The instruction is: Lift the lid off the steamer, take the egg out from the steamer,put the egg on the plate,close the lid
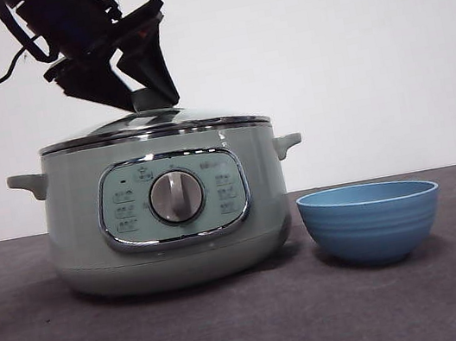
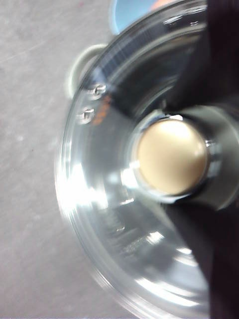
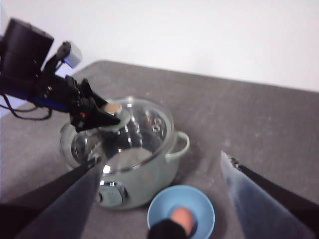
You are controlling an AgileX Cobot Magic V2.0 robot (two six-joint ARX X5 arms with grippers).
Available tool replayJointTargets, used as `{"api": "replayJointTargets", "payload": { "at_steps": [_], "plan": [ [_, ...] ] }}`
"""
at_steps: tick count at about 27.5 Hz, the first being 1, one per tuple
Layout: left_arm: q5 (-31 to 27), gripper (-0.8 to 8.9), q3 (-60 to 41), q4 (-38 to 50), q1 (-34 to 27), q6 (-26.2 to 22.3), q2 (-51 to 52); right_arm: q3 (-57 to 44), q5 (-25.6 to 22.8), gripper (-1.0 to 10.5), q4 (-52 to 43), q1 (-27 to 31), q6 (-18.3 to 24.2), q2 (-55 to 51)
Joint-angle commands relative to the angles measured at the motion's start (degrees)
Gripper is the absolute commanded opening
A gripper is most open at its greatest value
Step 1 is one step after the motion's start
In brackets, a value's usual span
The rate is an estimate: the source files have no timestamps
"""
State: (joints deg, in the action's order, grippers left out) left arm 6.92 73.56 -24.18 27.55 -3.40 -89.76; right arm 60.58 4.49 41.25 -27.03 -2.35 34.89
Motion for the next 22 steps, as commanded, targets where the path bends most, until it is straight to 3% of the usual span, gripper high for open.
{"api": "replayJointTargets", "payload": {
  "at_steps": [1,22],
  "plan": [
    [0.26,5.12,-0.33,-0.33,0.11,0.63,-0.17,-0.26,0.04,4.1,1.05,-0.04,-0.87,-0.13],
    [-0.55,5.12,-0.28,-3.19,0.24,0.85,14.21,-0.26,0.09,4.1,7.80,-0.04,-2.75,-0.02]
  ]
}}
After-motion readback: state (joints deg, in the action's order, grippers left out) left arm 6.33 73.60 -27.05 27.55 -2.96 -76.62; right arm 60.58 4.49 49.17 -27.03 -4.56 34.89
